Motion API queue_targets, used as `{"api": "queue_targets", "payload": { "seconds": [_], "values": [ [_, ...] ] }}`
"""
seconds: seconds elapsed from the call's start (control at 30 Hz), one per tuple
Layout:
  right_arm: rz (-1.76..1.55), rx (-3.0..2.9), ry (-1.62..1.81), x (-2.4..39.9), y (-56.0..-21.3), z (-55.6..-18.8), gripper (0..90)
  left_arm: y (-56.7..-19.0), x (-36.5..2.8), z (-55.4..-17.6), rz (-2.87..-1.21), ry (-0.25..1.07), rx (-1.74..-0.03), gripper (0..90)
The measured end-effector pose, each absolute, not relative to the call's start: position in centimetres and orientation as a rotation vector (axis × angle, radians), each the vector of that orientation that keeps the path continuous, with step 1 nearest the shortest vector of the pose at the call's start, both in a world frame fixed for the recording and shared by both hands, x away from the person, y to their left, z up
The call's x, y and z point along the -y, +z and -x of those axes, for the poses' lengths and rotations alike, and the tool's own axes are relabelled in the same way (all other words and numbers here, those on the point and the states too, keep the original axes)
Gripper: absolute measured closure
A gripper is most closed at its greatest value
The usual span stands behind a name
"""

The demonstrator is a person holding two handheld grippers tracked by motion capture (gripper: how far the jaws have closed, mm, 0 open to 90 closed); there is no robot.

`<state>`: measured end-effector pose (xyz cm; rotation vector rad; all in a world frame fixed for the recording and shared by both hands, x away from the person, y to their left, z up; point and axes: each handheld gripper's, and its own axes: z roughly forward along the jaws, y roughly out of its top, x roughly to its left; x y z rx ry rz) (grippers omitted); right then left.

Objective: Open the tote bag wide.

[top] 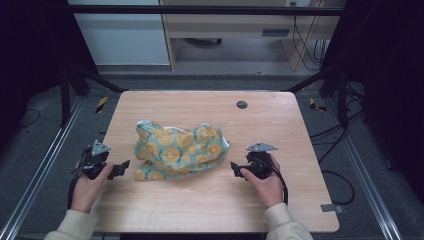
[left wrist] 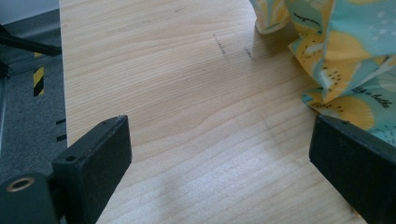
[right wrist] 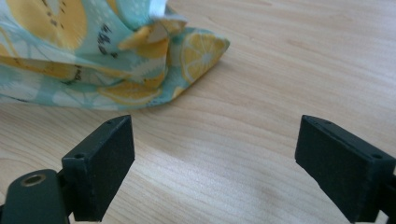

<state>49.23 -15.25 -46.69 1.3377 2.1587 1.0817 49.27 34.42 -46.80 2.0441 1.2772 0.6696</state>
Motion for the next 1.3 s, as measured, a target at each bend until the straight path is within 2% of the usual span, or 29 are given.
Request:
{"api": "queue_targets", "payload": {
  "seconds": [0.23, 0.43, 0.53, 0.67, 0.83, 1.03, 1.17, 1.23, 1.27, 1.3],
  "values": [
    [-1.285, -2.149, 1.107, 14.6, -45.3, -49.0, 14.5, -46.6, -33.5, -48.8, -2.059, 0.683, -1.252, 5.8],
    [-1.203, -2.168, 1.15, 13.4, -43.3, -49.0, 23.3, -46.7, -33.0, -48.3, -2.067, 0.678, -1.239, 5.9],
    [-1.148, -2.191, 1.164, 12.4, -41.8, -49.4, 24.5, -46.6, -33.0, -48.3, -2.065, 0.686, -1.238, 6.0],
    [-1.09, -2.204, 1.178, 11.0, -40.0, -50.5, 22.5, -46.7, -33.1, -48.4, -2.06, 0.685, -1.243, 6.3],
    [-1.062, -2.233, 1.174, 9.2, -38.4, -51.9, 15.4, -46.5, -33.2, -48.4, -2.049, 0.691, -1.243, 6.5],
    [-1.022, -2.298, 1.141, 7.1, -38.2, -53.2, 12.5, -46.5, -33.3, -48.5, -2.042, 0.689, -1.246, 6.8],
    [-0.99, -2.33, 1.157, 5.6, -38.0, -54.0, 16.3, -46.5, -33.3, -48.6, -2.046, 0.687, -1.242, 6.9],
    [-0.982, -2.369, 1.151, 4.9, -38.2, -54.4, 26.8, -46.5, -33.3, -48.5, -2.045, 0.685, -1.241, 6.9],
    [-0.963, -2.409, 1.142, 4.4, -38.6, -54.7, 40.6, -46.4, -33.3, -48.5, -2.044, 0.684, -1.241, 7.1],
    [-0.963, -2.409, 1.142, 4.4, -38.6, -54.7, 40.6, -46.4, -33.3, -48.5, -2.042, 0.685, -1.241, 7.1]
  ]
}}
